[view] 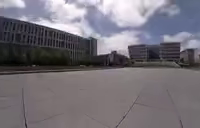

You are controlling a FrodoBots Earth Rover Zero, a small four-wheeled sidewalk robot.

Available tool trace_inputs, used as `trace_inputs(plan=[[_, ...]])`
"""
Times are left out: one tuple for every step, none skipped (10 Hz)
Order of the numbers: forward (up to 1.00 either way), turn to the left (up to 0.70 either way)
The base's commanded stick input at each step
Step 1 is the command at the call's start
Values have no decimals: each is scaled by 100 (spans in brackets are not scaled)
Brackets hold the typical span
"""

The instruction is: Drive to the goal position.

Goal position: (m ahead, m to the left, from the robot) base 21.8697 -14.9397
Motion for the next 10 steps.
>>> trace_inputs(plan=[[0,0],[0,0],[0,0],[0,0],[0,0],[0,-30],[0,-96],[0,-93],[0,-91],[0,-91]])
